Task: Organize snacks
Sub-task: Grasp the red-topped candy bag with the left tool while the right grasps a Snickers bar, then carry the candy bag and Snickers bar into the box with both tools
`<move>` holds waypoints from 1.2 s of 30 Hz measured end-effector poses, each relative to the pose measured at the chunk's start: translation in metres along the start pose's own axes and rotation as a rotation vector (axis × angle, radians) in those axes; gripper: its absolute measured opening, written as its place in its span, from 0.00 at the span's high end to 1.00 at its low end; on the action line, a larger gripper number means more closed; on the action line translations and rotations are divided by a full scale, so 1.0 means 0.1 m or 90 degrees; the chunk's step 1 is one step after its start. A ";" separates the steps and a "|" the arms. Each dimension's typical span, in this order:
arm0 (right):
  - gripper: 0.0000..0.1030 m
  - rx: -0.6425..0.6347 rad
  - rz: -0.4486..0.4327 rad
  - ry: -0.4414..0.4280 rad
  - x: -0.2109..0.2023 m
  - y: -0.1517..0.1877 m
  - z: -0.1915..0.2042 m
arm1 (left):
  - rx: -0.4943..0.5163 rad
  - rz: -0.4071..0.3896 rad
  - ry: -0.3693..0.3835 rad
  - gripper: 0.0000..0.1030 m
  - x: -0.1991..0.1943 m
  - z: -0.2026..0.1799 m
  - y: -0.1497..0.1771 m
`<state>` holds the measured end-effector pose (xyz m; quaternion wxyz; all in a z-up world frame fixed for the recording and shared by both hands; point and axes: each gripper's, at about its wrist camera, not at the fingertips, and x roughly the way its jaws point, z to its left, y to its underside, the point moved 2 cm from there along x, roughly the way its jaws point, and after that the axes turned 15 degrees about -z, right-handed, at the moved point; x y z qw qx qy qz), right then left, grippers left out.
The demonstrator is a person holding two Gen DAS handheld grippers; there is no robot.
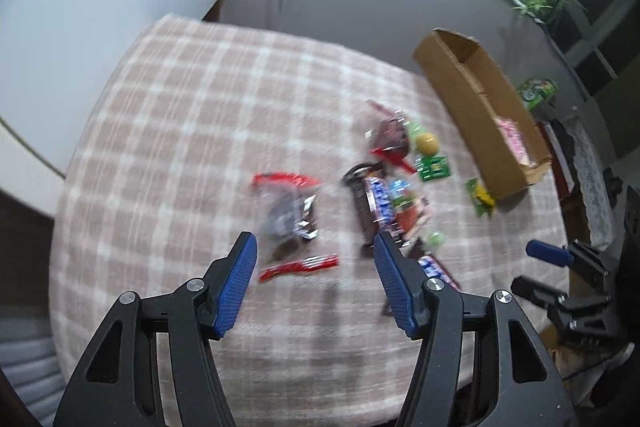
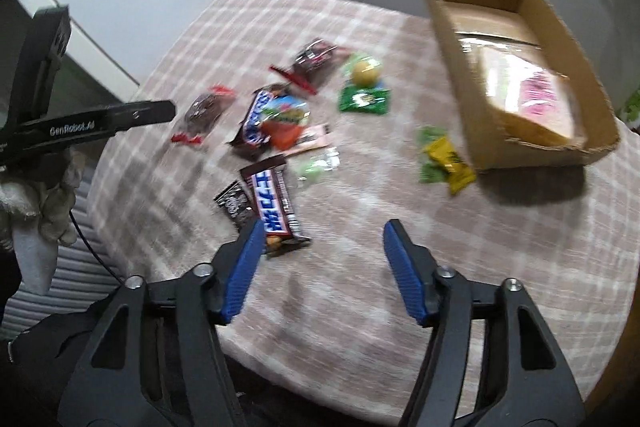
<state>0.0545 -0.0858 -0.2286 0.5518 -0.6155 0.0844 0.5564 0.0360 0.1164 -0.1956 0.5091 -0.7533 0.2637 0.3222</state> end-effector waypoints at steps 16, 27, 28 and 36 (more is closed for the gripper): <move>0.59 -0.072 0.073 -0.008 0.62 -0.04 0.35 | -0.030 0.033 -0.041 0.42 0.38 0.11 0.07; 0.71 -0.075 0.091 -0.020 0.81 -0.06 0.43 | -0.043 0.044 -0.054 0.55 0.53 0.16 0.09; 0.71 -0.072 0.090 -0.022 0.80 -0.05 0.42 | -0.042 0.044 -0.056 0.60 0.54 0.16 0.10; 0.71 -0.055 0.069 -0.024 0.57 -0.07 0.28 | -0.038 0.035 -0.060 0.66 0.54 0.11 0.08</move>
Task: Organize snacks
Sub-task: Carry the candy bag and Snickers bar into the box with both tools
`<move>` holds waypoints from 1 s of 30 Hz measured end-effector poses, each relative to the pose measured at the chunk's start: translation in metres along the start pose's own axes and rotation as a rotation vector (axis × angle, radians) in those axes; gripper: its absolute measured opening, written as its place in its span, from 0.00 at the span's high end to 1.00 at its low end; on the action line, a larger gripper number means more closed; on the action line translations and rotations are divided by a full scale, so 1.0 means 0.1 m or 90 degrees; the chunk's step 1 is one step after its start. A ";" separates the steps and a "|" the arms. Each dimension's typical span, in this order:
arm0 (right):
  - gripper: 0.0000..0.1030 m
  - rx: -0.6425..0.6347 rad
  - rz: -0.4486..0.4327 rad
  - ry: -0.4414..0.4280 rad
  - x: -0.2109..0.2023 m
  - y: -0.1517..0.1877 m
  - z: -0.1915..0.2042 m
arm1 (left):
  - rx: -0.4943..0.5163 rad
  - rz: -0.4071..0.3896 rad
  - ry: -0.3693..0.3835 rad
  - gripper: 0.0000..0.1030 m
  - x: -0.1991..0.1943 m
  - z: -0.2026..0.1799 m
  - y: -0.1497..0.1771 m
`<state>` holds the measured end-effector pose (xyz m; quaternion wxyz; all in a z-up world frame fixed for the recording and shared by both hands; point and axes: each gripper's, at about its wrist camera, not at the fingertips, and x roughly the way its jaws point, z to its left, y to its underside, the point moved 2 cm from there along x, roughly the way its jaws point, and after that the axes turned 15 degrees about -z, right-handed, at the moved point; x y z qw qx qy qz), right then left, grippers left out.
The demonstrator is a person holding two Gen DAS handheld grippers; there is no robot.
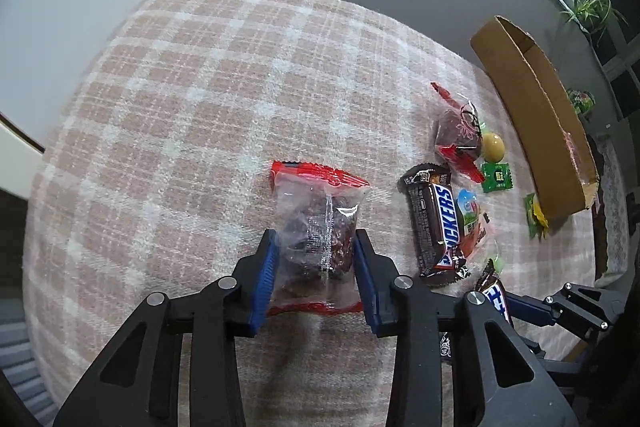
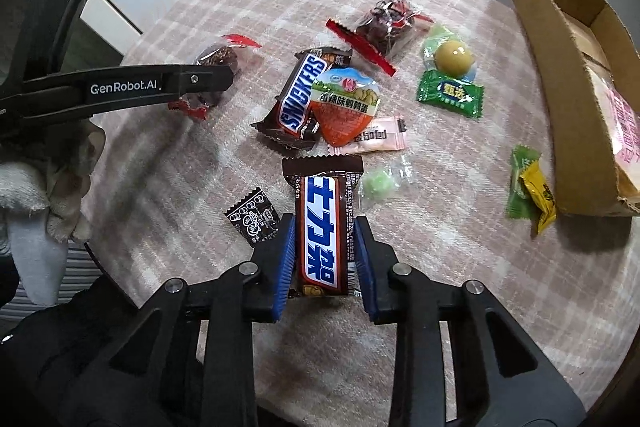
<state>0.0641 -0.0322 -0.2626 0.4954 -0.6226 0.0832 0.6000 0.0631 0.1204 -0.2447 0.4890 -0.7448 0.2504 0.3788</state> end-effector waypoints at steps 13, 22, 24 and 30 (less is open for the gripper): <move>0.71 0.037 -0.064 0.007 -0.49 -0.18 -0.23 | 0.004 -0.042 0.026 0.67 -0.34 -0.04 -0.13; 0.71 0.071 -0.119 0.044 -0.88 -0.41 -0.66 | 0.039 -0.071 0.084 0.67 -0.49 -0.44 -0.34; 0.71 0.080 -0.127 0.059 -0.94 -0.45 -0.81 | 0.052 -0.075 0.099 0.67 -0.50 -0.56 -0.39; 0.71 0.103 -0.139 0.096 -1.05 -0.52 -1.23 | 0.083 -0.075 0.137 0.67 -0.42 -0.93 -0.53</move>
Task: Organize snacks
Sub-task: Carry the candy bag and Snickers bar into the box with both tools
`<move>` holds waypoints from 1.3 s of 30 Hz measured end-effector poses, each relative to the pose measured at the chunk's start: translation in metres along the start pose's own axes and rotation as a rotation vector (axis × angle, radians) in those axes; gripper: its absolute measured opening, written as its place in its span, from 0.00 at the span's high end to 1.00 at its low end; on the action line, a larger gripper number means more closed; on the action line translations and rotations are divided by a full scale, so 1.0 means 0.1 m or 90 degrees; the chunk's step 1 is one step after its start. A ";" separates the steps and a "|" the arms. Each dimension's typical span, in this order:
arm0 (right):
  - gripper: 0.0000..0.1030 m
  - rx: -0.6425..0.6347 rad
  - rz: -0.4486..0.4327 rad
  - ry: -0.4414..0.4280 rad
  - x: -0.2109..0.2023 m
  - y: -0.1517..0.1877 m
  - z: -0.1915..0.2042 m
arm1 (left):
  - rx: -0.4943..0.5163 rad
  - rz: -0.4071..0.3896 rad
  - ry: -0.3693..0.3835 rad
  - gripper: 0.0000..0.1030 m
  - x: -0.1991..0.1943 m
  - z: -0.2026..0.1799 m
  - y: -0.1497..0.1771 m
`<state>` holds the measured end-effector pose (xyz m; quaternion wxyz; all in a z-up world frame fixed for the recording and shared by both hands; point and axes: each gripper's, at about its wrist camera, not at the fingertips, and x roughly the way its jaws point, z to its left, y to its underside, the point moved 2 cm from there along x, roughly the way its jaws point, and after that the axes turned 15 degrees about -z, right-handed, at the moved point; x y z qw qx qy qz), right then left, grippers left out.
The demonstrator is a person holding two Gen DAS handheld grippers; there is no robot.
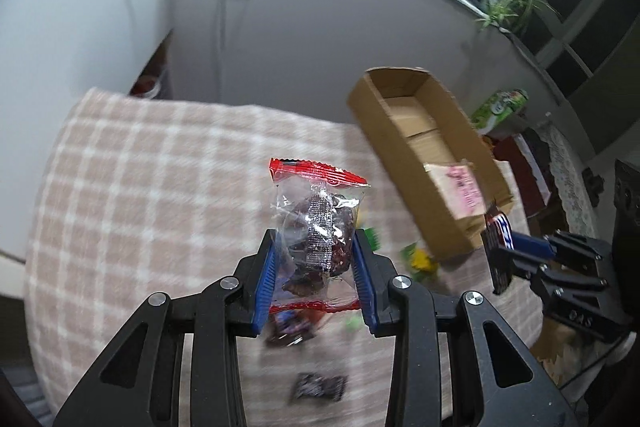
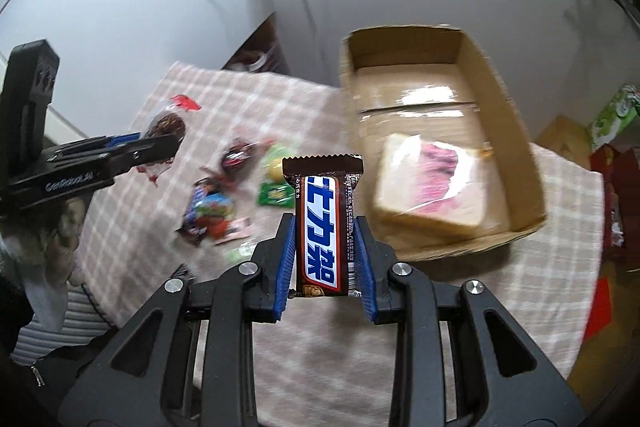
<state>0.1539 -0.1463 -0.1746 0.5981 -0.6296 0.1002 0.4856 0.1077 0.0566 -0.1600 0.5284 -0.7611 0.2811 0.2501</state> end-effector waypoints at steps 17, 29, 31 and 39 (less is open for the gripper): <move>0.71 0.040 0.000 0.090 0.18 -0.27 -0.95 | 0.054 0.023 0.070 0.67 0.57 -0.69 -0.36; 0.71 0.067 0.024 0.117 0.47 -0.26 -1.31 | 0.081 0.045 0.077 0.67 1.06 -1.05 -0.45; 0.71 0.066 0.029 0.118 0.51 -0.25 -1.32 | 0.088 0.049 0.075 0.67 1.11 -1.09 -0.44; 0.71 0.066 0.037 0.114 0.59 -0.24 -1.32 | 0.098 0.061 0.073 0.67 1.18 -1.13 -0.38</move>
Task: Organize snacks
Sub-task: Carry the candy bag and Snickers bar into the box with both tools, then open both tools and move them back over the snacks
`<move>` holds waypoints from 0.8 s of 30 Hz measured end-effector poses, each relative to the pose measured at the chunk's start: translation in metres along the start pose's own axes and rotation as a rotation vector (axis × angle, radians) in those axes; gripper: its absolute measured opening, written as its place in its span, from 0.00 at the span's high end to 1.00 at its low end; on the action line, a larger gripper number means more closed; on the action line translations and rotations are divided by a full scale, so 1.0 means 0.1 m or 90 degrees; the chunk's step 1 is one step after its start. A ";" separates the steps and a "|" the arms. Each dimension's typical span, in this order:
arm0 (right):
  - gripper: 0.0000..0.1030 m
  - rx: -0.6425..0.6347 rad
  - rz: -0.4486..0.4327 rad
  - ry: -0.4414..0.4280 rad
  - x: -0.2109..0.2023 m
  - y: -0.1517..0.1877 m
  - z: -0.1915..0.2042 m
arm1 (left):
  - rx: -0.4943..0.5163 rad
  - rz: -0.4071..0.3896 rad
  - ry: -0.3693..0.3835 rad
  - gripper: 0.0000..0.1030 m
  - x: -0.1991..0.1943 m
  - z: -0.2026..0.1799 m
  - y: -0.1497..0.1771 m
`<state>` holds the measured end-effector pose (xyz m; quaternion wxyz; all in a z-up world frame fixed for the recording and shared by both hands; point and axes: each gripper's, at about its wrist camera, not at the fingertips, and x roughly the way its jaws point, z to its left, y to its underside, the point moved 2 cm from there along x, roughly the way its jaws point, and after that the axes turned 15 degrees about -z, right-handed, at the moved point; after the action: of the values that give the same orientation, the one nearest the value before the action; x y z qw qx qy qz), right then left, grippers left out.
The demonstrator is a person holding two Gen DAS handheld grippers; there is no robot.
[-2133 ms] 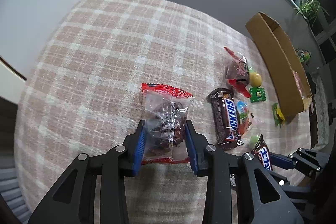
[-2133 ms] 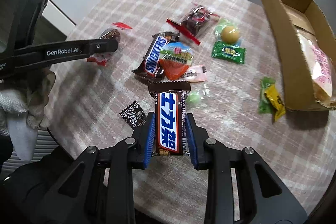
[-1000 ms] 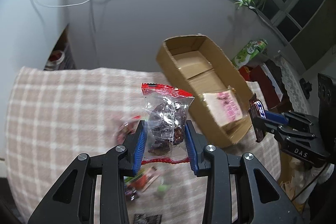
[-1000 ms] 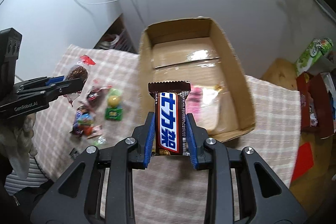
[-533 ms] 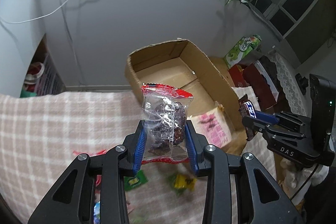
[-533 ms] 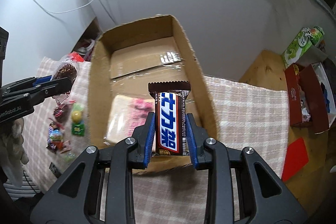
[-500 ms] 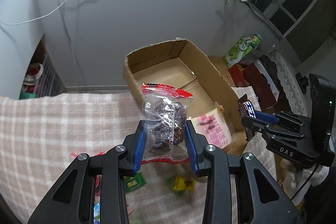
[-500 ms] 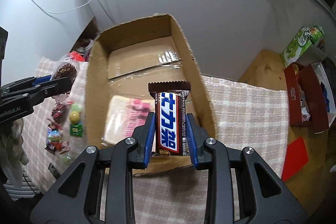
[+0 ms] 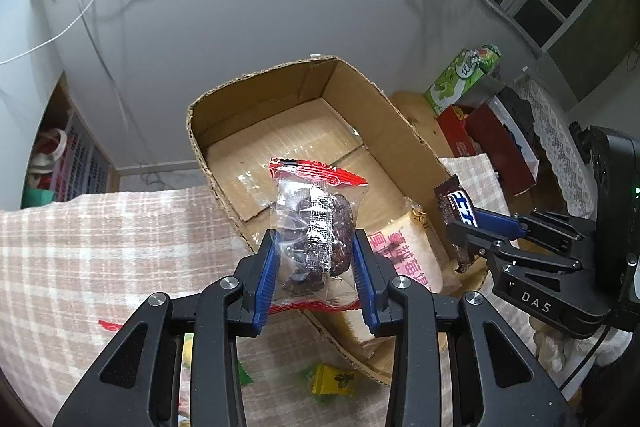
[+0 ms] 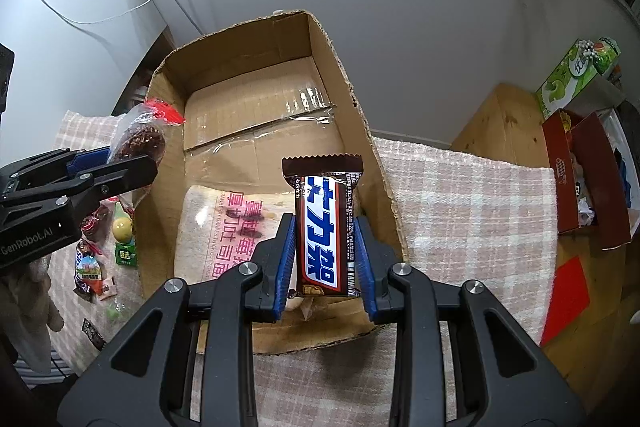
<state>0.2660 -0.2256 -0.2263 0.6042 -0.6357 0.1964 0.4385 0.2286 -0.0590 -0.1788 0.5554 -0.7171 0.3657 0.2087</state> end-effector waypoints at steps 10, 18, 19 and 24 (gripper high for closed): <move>0.71 -0.005 -0.008 0.010 -0.06 -0.01 0.01 | 0.013 -0.002 -0.005 0.55 0.02 -0.06 -0.04; 0.71 -0.010 -0.015 0.007 -0.17 -0.03 0.06 | 0.010 -0.016 -0.005 0.55 -0.09 -0.05 -0.05; 0.71 -0.009 -0.016 0.005 -0.19 -0.03 0.08 | 0.008 -0.019 -0.003 0.55 -0.11 -0.04 -0.06; 0.71 -0.019 -0.028 -0.010 -0.35 -0.01 0.21 | 0.003 -0.033 -0.003 0.55 -0.27 0.02 -0.08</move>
<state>0.2415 -0.2155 -0.1954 0.6054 -0.6454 0.1711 0.4332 0.2179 -0.0487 -0.1550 0.5633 -0.7246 0.3461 0.1946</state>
